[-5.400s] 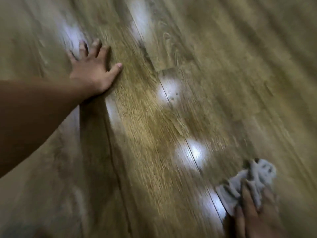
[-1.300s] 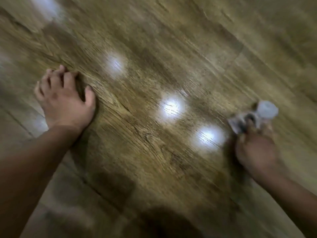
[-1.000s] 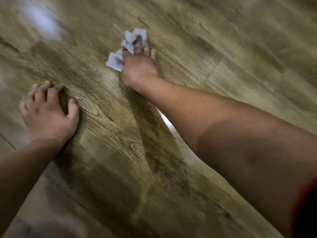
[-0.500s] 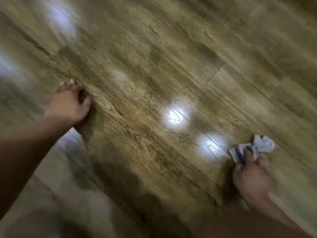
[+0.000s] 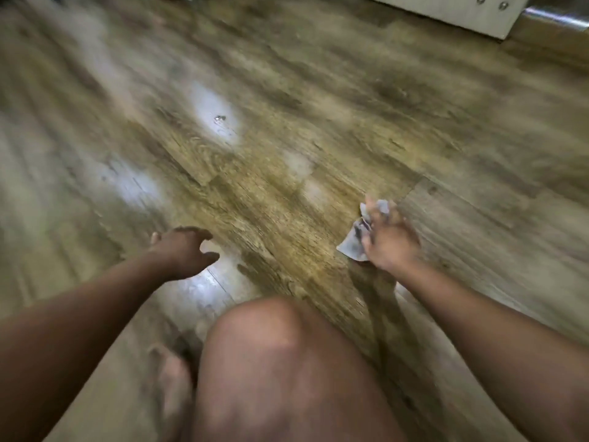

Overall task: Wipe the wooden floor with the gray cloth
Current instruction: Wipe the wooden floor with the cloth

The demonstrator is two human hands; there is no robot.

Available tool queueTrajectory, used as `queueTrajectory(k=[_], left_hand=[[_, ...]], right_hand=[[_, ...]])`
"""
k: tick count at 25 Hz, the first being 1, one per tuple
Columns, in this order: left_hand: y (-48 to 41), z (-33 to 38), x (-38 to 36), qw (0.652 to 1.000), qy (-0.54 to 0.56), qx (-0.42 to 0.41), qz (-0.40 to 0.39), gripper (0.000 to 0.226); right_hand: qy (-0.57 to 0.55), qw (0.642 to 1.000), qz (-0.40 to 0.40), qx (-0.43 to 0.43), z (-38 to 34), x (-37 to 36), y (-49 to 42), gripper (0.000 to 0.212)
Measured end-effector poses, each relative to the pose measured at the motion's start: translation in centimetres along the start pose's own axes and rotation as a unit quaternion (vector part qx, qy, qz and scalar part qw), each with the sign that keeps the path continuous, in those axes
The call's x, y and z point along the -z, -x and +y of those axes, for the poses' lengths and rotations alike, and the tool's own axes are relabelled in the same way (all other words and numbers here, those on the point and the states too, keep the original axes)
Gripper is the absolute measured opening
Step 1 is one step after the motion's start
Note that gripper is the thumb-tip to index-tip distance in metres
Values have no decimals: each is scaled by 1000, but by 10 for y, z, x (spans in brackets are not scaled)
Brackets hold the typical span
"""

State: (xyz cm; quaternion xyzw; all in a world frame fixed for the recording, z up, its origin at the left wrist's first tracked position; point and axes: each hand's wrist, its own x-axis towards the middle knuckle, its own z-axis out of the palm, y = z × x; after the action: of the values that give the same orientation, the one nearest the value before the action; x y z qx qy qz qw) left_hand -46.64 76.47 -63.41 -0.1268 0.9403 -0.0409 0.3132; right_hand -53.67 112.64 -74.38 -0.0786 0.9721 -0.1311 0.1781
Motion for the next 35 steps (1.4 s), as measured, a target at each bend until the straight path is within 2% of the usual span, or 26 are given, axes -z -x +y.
queueTrajectory(k=[1, 2, 6, 9, 12, 15, 18, 21, 24, 27, 32, 35], left_hand=[[-1, -2, 7, 999, 25, 3, 28, 61], [-2, -2, 13, 999, 31, 1, 42, 61], [1, 5, 13, 999, -3, -27, 20, 67], [-4, -5, 23, 999, -31, -33, 13, 72], [-2, -13, 37, 999, 23, -7, 27, 79], [-10, -12, 32, 999, 32, -7, 16, 89], [-32, -16, 13, 999, 36, 1, -30, 94], [-61, -39, 6, 998, -18, -15, -56, 96], [-99, -73, 11, 996, -43, -29, -78, 87], [-156, -101, 15, 997, -29, -28, -58, 81], [-259, -152, 9, 990, -75, -117, -2, 103], [-319, -183, 12, 995, -18, -82, 54, 100]], right_hand=[[-4, 999, 41, 3, 11, 4, 3, 71], [7, 999, 48, 6, 21, 7, 3, 70], [92, 994, -52, 20, 39, -11, -3, 76], [130, 989, -57, 50, 39, -24, -4, 78], [158, 983, -78, 54, 41, -18, -11, 83], [191, 974, -101, 70, 33, -25, -23, 82], [187, 978, -71, 68, 25, -45, -29, 81], [187, 979, -33, 73, 18, -53, -36, 79], [149, 984, -37, 91, -27, -53, -62, 80], [144, 987, 8, 76, -77, -59, -99, 78], [120, 990, 53, 50, -153, -70, -178, 71], [124, 989, 71, 40, -196, -75, -222, 72]])
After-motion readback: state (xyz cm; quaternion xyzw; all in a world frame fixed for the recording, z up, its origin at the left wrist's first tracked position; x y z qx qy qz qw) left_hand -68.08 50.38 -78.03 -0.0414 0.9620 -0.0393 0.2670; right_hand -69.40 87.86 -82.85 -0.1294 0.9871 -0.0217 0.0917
